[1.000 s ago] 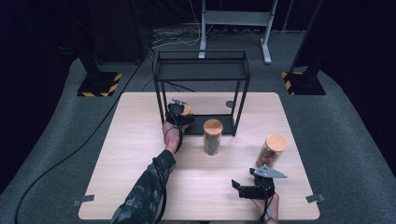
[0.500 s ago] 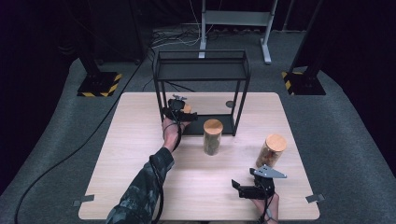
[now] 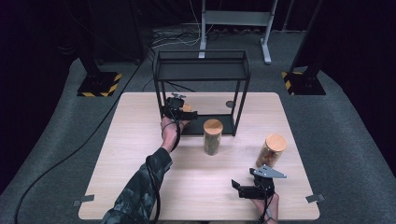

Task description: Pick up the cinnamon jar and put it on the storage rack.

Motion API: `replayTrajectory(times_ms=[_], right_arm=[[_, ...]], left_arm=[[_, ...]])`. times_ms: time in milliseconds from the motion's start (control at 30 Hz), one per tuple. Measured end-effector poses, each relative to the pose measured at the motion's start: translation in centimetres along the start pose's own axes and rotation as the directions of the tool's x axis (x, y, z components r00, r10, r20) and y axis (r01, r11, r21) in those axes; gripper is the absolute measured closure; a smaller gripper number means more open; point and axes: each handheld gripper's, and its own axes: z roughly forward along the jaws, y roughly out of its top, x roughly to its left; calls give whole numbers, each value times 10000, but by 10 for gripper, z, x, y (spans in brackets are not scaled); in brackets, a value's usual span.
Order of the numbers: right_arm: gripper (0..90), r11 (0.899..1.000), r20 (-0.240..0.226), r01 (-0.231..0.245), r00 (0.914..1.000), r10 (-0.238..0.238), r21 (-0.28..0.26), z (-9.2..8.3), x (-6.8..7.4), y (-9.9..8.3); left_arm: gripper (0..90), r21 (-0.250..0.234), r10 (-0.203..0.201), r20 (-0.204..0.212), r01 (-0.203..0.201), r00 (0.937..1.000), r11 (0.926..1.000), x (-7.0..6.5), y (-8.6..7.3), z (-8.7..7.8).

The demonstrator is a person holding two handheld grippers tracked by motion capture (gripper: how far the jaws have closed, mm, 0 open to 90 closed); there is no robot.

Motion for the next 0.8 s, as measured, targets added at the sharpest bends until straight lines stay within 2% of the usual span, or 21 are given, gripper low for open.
replayTrajectory(times_ms=[167, 333, 633, 800], right_arm=[[34, 10000, 7, 12, 10000, -12, 16, 0, 0, 0], [33, 10000, 7, 21, 10000, -21, 17, 0, 0, 0], [34, 10000, 5, 26, 10000, -26, 7, 0, 0, 0], [33, 10000, 3, 26, 10000, -26, 18, 0, 0, 0]], left_arm=[[3, -227, 315, -96, -317, 9995, 9992, -6, 1, -8], [4, -577, 428, -140, -435, 9990, 9974, -12, 4, -17], [3, -687, 1043, 211, -1027, 9943, 9923, -25, 1, -36], [3, -745, 1243, 446, -1208, 9912, 9899, -28, -5, -48]])
